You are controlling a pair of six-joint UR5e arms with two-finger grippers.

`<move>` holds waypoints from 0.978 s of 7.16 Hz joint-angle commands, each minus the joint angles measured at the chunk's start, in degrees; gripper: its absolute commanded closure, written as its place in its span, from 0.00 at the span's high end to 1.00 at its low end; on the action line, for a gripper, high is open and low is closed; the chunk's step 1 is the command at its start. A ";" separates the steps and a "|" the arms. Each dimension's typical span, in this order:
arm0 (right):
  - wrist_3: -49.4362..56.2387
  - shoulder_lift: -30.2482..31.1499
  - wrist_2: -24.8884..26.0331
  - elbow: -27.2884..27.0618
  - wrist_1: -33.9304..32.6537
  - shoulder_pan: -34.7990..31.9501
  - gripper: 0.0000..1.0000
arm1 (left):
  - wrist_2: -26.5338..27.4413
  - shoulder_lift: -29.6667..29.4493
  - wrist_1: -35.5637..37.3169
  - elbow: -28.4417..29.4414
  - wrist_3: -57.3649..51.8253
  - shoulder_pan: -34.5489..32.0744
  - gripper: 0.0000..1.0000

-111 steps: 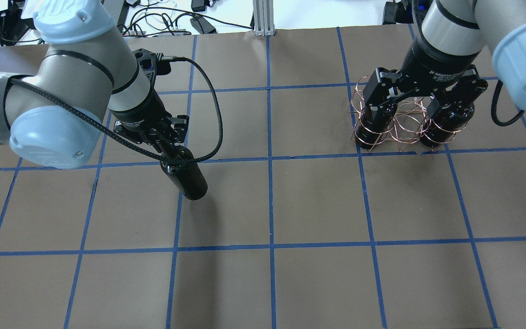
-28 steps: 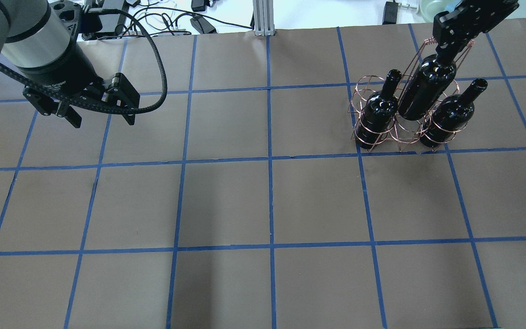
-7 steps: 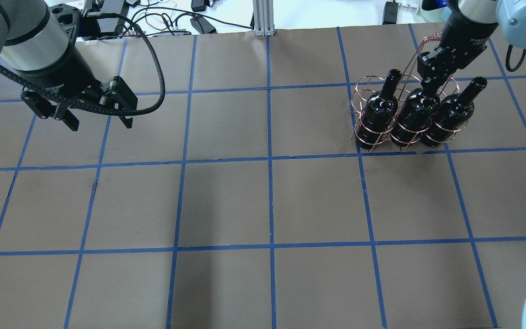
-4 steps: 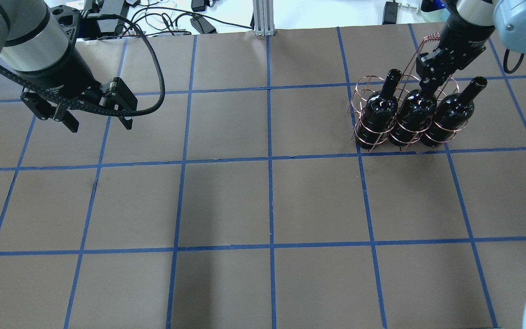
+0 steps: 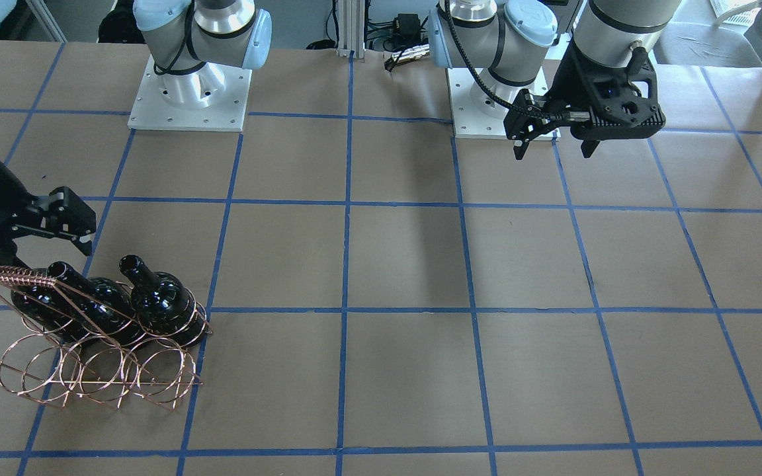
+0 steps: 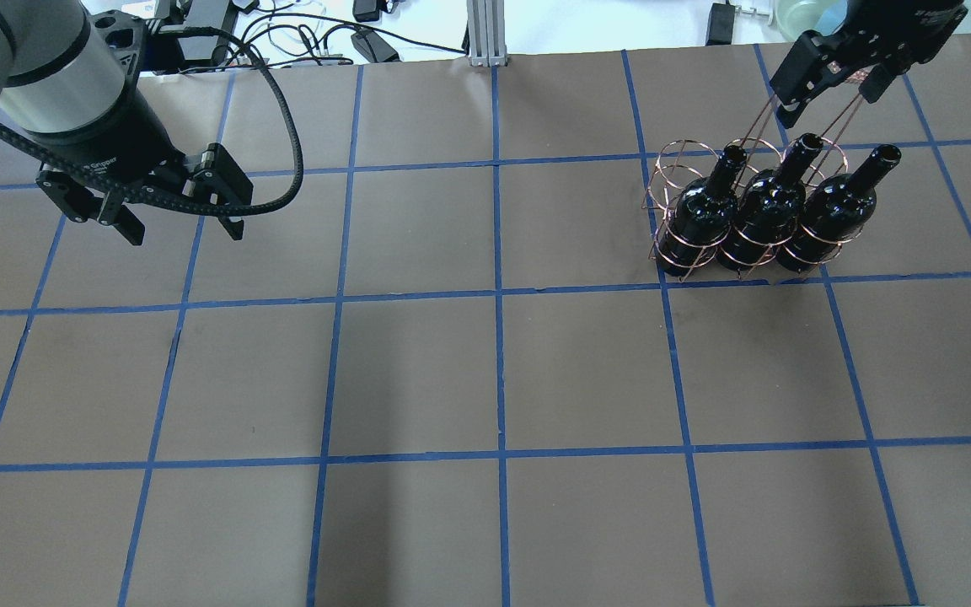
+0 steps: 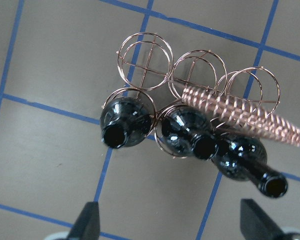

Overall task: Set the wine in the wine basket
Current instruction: 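Open the right gripper and raise it off the bottle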

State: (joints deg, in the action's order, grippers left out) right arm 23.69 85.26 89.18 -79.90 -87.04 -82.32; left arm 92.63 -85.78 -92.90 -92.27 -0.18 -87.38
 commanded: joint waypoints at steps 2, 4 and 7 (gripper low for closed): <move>-18.18 4.38 0.30 -0.78 5.21 -11.52 1.00 | 0.01 0.00 0.00 -0.01 0.00 0.02 1.00; -20.96 4.56 -0.05 -2.79 4.69 -14.18 1.00 | 0.10 0.00 0.00 0.08 0.00 0.11 1.00; -20.61 4.30 -0.50 -4.82 4.42 -13.58 0.99 | -0.08 0.00 0.09 0.08 0.00 0.11 1.00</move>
State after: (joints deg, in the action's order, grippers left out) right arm 3.16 89.61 88.84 -84.06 -82.62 -96.29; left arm 92.68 -85.78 -92.88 -92.20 -0.18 -87.28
